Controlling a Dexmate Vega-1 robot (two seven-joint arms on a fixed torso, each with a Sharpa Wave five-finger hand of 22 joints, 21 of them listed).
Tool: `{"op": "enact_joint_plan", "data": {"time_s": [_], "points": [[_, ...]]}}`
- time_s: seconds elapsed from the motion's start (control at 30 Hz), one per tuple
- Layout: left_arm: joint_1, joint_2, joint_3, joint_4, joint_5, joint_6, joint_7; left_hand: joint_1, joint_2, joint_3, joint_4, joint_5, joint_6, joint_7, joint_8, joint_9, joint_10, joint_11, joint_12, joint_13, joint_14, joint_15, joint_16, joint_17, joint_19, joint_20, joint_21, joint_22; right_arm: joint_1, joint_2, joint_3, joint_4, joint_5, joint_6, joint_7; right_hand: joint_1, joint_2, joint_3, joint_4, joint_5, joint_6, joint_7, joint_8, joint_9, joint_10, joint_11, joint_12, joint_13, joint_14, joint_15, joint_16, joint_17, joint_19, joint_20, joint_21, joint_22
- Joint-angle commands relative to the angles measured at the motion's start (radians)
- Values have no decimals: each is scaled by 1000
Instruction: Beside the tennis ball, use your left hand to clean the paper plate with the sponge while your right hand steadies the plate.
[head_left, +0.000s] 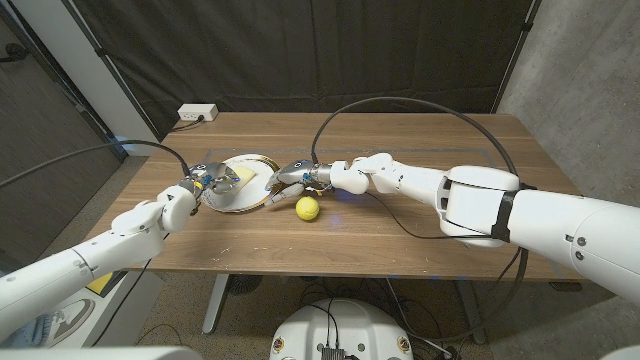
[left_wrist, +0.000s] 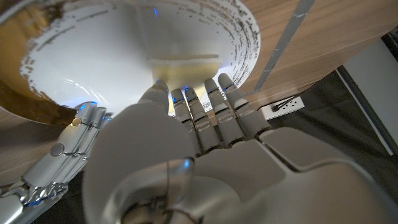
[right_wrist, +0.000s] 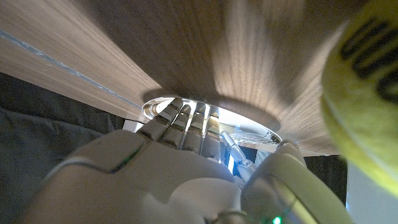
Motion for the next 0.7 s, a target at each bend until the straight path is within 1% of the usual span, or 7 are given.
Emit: {"op": "enact_joint_plan", "data": {"time_s": [0.03, 0.17, 0.43, 0.7], "points": [[40, 37, -26, -29, -57, 44, 30, 0, 3, 4, 1, -1, -1, 5, 2, 5, 2, 4, 3, 5, 0, -96, 0, 2, -3, -16, 7, 2, 1, 10, -3, 20, -2, -3, 0, 3, 4, 1, -5, 0, 9, 0, 1, 4, 14, 0, 8, 3, 8, -9, -1, 2, 11, -55, 7, 2], [1, 19, 3, -5, -41, 24, 21, -1, 2, 4, 1, -1, 0, 3, 2, 5, 3, 3, 3, 5, 1, -97, 0, 2, -2, -17, 8, 2, 1, 5, -4, 15, 0, -3, 3, 3, 4, 1, -5, 0, 10, 0, 0, 5, 16, 0, 8, 4, 8, -9, -2, 2, 11, -55, 7, 2], [-112, -48, 83, 63, 22, -71, -6, -1, 2, 4, 1, -2, -2, 4, 0, 5, 1, 4, 2, 5, 0, -96, 0, 2, -3, -16, 8, 2, -4, -9, 1, -10, 0, -11, 15, 3, 5, 1, -6, -1, 12, -1, 0, 5, 17, -3, 7, 4, 11, -9, -1, 2, 12, -55, 7, 2], [-167, -94, 122, 103, 56, -142, -21, -1, 3, 5, 1, -1, -1, 4, 0, 5, 1, 3, 2, 5, -1, -97, -1, 2, -3, -16, 8, 2, -8, -14, 7, -21, -1, -14, 20, 3, 6, 1, -7, -1, 13, -1, -1, 5, 21, -4, 7, 4, 13, -11, -1, 2, 14, -56, 7, 2]]}}
